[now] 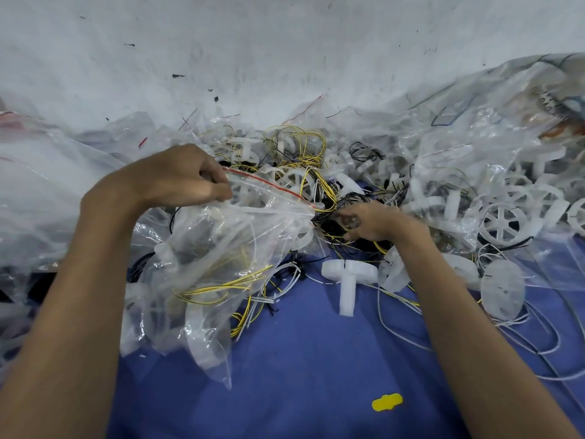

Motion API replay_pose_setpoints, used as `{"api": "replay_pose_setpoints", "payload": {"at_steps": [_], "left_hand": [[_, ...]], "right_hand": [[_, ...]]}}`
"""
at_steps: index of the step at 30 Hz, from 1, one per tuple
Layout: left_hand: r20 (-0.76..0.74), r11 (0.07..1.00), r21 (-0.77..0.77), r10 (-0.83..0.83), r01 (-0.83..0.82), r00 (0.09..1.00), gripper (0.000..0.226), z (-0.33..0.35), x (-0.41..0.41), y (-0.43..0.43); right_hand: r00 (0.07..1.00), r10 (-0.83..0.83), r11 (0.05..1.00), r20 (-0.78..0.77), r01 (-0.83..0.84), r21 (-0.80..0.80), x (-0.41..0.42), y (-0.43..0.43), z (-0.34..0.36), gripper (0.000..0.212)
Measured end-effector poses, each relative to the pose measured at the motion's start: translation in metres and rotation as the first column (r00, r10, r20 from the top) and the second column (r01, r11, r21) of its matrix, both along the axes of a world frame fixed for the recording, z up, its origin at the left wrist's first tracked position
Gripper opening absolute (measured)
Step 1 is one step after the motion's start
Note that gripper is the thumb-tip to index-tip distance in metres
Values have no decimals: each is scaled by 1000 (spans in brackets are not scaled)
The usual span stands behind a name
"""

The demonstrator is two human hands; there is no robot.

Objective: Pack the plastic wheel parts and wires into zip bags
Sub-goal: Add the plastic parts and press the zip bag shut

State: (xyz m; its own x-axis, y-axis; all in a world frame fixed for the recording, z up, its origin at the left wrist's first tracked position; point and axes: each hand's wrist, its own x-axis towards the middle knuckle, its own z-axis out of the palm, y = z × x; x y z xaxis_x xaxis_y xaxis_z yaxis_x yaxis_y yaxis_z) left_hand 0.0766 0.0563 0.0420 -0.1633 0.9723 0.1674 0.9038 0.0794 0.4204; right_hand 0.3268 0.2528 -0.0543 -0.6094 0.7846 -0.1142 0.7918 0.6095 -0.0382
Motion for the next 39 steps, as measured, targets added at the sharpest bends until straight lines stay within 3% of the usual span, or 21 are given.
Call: {"api": "replay_pose_setpoints", "payload": {"at_steps": [4, 8, 13, 19, 21, 26, 29, 31, 33, 37, 39], "left_hand": [[6, 1000, -14, -3, 3, 1000, 7, 1, 3, 0], [26, 1000, -10, -16, 16, 1000, 6, 1, 1, -1], [121, 994, 102, 20, -33, 992, 11, 3, -7, -2], [254, 974, 184, 85, -135, 964, 20, 5, -12, -5], [267, 969, 182, 117, -169, 957, 30, 5, -10, -6], [342, 997, 43, 43, -61, 939, 13, 4, -17, -15], [141, 996, -76, 65, -54, 988, 79, 6, -20, -20], [-22, 986, -154, 61, -64, 998, 99, 7, -10, -21], [-80, 965, -259, 12, -33, 997, 86, 6, 2, -18], [-97, 889, -449, -151, 92, 984, 28, -2, 21, -6], [-69, 896, -430, -152, 108, 986, 28, -2, 26, -3]], "right_hand": [[992, -2, 999, 125, 8, -51, -4, 0, -3, 65], [998, -13, 999, 58, 15, -34, 0, 2, -4, 54], [994, -46, 999, -98, 46, 6, 9, 3, -7, 37], [981, -31, 996, -192, 46, 78, 10, 3, -5, 40], [965, 21, 998, -262, -5, 65, 12, 3, -4, 39], [953, 91, 990, -290, -55, 128, 14, 4, -4, 48], [957, 94, 991, -274, -65, 113, 14, 5, -4, 52], [973, 87, 992, -215, -64, 112, 13, 6, -5, 55], [980, 59, 994, -188, -39, 105, 12, 5, -4, 54], [985, 32, 988, -172, -5, 152, 11, 5, -3, 47], [983, 34, 984, -182, -1, 179, 11, 6, -3, 42]]}}
